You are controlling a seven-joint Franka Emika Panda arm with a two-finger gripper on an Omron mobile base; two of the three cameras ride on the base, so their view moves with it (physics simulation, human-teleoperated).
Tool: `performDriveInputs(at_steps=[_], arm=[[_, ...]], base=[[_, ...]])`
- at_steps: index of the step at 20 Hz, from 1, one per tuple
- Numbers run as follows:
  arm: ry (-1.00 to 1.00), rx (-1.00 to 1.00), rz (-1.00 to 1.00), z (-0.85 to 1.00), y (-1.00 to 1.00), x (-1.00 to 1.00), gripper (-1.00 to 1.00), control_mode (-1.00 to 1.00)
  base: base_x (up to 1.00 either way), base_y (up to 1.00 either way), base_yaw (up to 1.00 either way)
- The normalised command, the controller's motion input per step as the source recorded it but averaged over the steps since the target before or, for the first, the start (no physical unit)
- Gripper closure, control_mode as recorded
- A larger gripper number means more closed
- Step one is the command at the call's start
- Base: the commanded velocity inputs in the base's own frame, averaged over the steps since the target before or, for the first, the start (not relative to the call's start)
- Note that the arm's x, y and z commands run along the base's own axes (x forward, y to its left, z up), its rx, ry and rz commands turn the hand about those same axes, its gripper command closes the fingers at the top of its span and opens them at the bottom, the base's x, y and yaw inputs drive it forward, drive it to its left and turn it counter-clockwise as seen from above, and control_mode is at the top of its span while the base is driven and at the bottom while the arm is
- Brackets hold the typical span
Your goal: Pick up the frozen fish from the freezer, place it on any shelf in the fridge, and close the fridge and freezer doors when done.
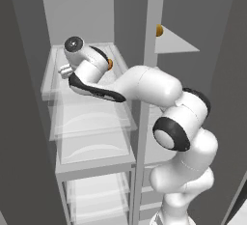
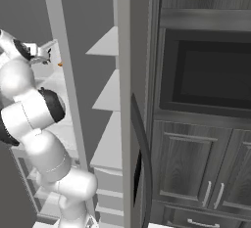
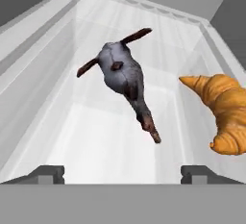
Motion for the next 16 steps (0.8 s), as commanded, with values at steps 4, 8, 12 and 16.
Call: performDriveInputs(at_steps=[4, 8, 12, 16], arm=[[0.0, 0.09, -0.13, 0.0, -0.26, -1.0, -1.0, -1.0], [0.0, 0.1, -0.09, 0.0, -0.36, -1.0, -1.0, -1.0], [0.0, 0.11, -0.07, 0.0, -0.53, -1.0, -1.0, -1.0], [0.0, 0.11, -0.03, 0.0, -0.81, -1.0, -1.0, -1.0]], base=[[0.0, 0.0, 0.0], [0.0, 0.0, 0.0], [0.0, 0.0, 0.0], [0.0, 0.0, 0.0]])
